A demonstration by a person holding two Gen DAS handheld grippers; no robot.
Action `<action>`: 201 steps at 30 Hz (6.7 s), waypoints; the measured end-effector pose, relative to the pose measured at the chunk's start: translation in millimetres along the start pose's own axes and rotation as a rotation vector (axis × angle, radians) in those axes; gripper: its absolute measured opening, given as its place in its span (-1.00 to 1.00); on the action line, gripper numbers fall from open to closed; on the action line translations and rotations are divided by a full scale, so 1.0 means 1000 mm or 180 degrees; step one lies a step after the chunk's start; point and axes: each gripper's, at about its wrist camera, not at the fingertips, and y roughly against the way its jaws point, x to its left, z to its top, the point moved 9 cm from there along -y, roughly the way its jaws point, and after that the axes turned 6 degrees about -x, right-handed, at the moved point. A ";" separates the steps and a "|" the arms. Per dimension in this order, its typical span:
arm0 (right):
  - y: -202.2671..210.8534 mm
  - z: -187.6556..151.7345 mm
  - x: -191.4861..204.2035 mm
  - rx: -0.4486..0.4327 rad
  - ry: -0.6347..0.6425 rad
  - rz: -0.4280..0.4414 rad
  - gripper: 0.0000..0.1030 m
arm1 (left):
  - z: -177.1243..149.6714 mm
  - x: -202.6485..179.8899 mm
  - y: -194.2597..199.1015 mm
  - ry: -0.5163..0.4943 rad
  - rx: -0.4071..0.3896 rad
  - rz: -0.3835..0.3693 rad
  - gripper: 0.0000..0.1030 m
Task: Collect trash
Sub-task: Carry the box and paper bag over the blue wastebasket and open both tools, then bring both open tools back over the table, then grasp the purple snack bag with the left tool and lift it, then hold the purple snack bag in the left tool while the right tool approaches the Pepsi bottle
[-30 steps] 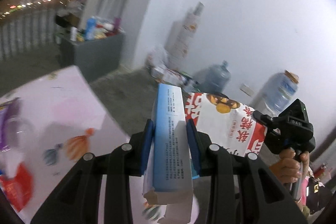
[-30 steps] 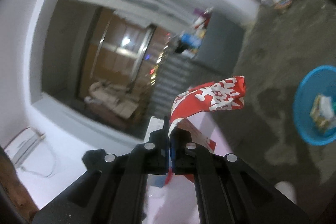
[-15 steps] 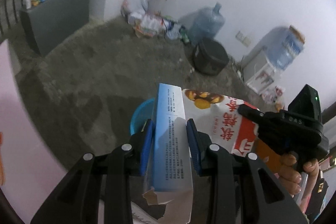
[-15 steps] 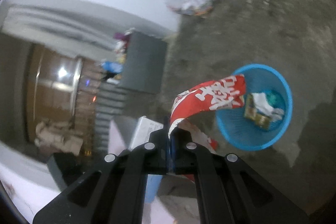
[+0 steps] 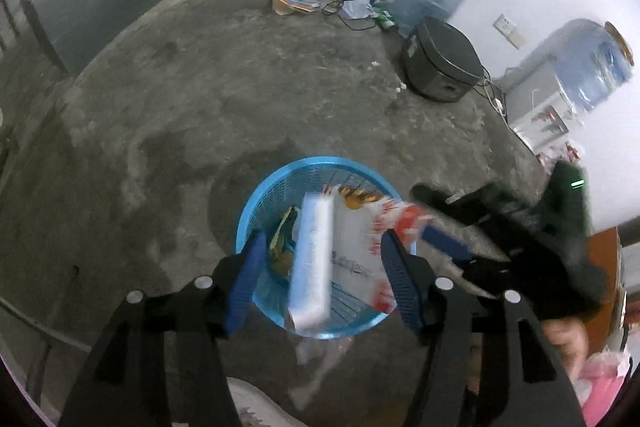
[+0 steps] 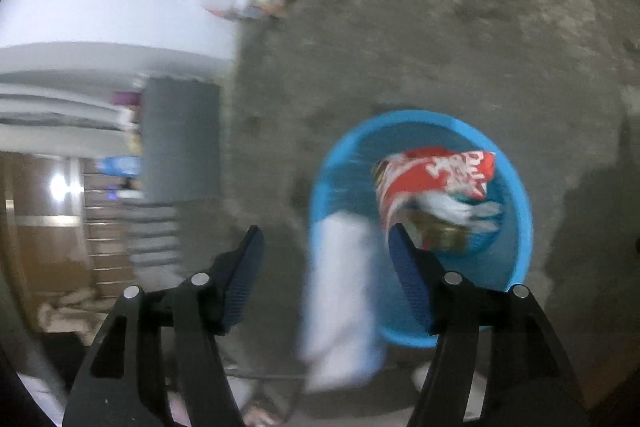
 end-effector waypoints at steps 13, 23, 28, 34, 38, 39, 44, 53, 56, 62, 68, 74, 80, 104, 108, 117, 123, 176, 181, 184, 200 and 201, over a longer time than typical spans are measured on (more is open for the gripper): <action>0.023 -0.011 -0.027 -0.0185 -0.0026 -0.0222 0.35 | 0.016 -0.005 0.070 -0.0209 -0.0553 -0.0094 0.22; 0.069 -0.032 0.025 -0.0400 0.0693 -0.0172 0.35 | 0.016 0.008 0.169 -0.0260 -0.1142 -0.0108 0.51; 0.099 -0.055 0.063 -0.0525 0.1073 -0.0070 0.39 | -0.001 0.035 0.231 -0.0289 -0.1477 -0.0010 0.66; 0.131 -0.090 0.112 -0.0709 0.1761 0.0006 0.50 | -0.037 0.091 0.294 -0.0115 -0.1775 0.0207 0.74; 0.136 -0.120 0.138 -0.0467 0.1913 0.0364 0.50 | -0.070 0.132 0.333 0.0127 -0.1968 0.0413 0.74; 0.137 -0.125 0.144 -0.0441 0.1980 0.0416 0.50 | -0.083 0.146 0.345 0.0223 -0.2028 0.0503 0.74; 0.134 -0.164 0.176 -0.0207 0.2290 0.0722 0.50 | -0.135 0.194 0.390 0.0512 -0.2241 0.0920 0.74; 0.110 -0.233 0.230 0.0341 0.2603 0.1094 0.50 | -0.211 0.253 0.440 0.0707 -0.2511 0.1552 0.74; 0.100 -0.255 0.250 0.0472 0.2695 0.1215 0.50 | -0.223 0.260 0.444 0.0657 -0.2549 0.1635 0.74; 0.083 -0.307 0.286 0.0697 0.2989 0.1341 0.31 | -0.227 0.273 0.443 0.0587 -0.2611 0.1781 0.67; 0.059 -0.354 0.315 0.0946 0.3306 0.1432 0.08 | -0.222 0.295 0.451 0.0621 -0.2695 0.1992 0.52; 0.042 -0.391 0.341 0.1320 0.3315 0.1589 -0.03 | -0.224 0.327 0.477 0.0896 -0.2769 0.1962 0.39; 0.034 -0.407 0.361 0.1338 0.3529 0.1609 -0.06 | -0.229 0.398 0.511 0.1571 -0.2812 0.1617 0.31; -0.034 -0.457 0.379 0.1431 0.4019 0.1267 -0.35 | -0.254 0.562 0.429 0.3773 -0.1854 -0.1146 0.13; -0.038 -0.462 0.380 0.1456 0.3999 0.1256 -0.64 | -0.255 0.559 0.431 0.3652 -0.1897 -0.1115 -0.25; -0.031 -0.465 0.383 0.1458 0.3915 0.1303 -0.97 | -0.242 0.542 0.444 0.3301 -0.2002 -0.0962 -0.93; -0.022 -0.459 0.386 0.1425 0.3824 0.1370 -0.99 | -0.225 0.521 0.456 0.3076 -0.2133 -0.0912 -1.00; 0.067 -0.337 0.265 0.1549 0.2349 0.1669 -1.00 | -0.170 0.409 0.350 -0.2337 -0.0487 0.3596 -0.75; 0.068 -0.336 0.266 0.1539 0.2321 0.1684 -1.00 | -0.156 0.411 0.371 -0.2220 -0.0655 0.3731 -0.79; 0.068 -0.336 0.266 0.1525 0.2303 0.1687 -1.00 | -0.141 0.420 0.395 -0.2082 -0.0846 0.3904 -0.80; 0.074 -0.329 0.256 0.1443 0.2291 0.1561 -1.00 | -0.133 0.357 0.591 0.0264 -0.2381 0.1554 -0.81; 0.076 -0.329 0.255 0.1437 0.2291 0.1565 -1.00 | -0.143 0.347 0.597 0.0483 -0.2450 0.1168 -0.81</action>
